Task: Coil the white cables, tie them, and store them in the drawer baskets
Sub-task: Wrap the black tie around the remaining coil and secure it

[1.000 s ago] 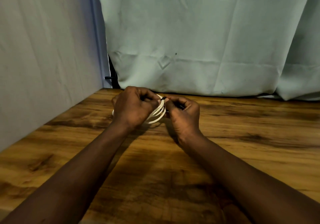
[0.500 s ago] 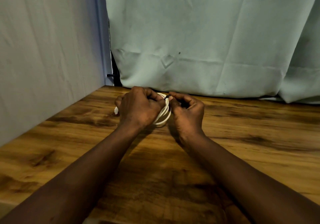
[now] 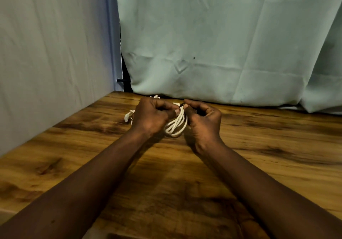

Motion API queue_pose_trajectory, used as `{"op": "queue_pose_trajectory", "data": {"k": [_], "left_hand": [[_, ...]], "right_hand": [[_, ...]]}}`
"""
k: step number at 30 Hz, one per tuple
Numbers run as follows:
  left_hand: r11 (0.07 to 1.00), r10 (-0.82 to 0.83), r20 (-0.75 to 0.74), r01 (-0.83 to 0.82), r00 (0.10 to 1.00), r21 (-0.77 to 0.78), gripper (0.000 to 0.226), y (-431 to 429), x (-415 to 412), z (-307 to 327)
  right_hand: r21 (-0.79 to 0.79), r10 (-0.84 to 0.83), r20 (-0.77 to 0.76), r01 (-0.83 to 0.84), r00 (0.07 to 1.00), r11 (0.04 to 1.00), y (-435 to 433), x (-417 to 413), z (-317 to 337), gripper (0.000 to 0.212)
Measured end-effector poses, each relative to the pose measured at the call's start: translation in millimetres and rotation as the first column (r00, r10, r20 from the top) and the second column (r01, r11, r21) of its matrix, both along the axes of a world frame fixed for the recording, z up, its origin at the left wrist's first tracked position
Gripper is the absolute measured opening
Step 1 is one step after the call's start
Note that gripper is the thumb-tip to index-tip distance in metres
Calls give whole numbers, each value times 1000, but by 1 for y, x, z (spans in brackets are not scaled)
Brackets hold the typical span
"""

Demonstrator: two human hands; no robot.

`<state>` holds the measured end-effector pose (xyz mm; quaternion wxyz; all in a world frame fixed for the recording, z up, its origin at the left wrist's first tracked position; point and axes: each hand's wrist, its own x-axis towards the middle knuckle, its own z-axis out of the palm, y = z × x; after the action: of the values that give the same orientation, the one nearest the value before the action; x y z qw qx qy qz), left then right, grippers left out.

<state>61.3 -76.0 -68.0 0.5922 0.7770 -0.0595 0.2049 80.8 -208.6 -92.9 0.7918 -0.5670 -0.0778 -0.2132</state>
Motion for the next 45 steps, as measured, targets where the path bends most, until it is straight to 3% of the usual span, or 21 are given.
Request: {"op": "queue_pose_trajectory", "data": {"k": [6,15,31,36,45], "left_hand": [[984,-19,-40,11,999,-178,15,-3,-4,1],[966,-53,-63,35,997,-255,12,-8,-5,2],[988,8,-139,-30,990,-153,14,0,-2,7],[985,16,-156,-42,988,-165,20,1,-2,9],[971,-9,-133,-23,991,-237,9,-1,-5,11]], "right_hand": [[-19,4,-10,-4,1000,1000,0,1,-2,15],[-6,3,-22,-3,1000,1000,-1,0,0,17],[-27,46,-36,-47,998,999,2,-7,6,19],[-34,42,-6,-42,999,999,3,-6,4,19],[-95,-8,78,15,997,995,4,-8,5,16]]}}
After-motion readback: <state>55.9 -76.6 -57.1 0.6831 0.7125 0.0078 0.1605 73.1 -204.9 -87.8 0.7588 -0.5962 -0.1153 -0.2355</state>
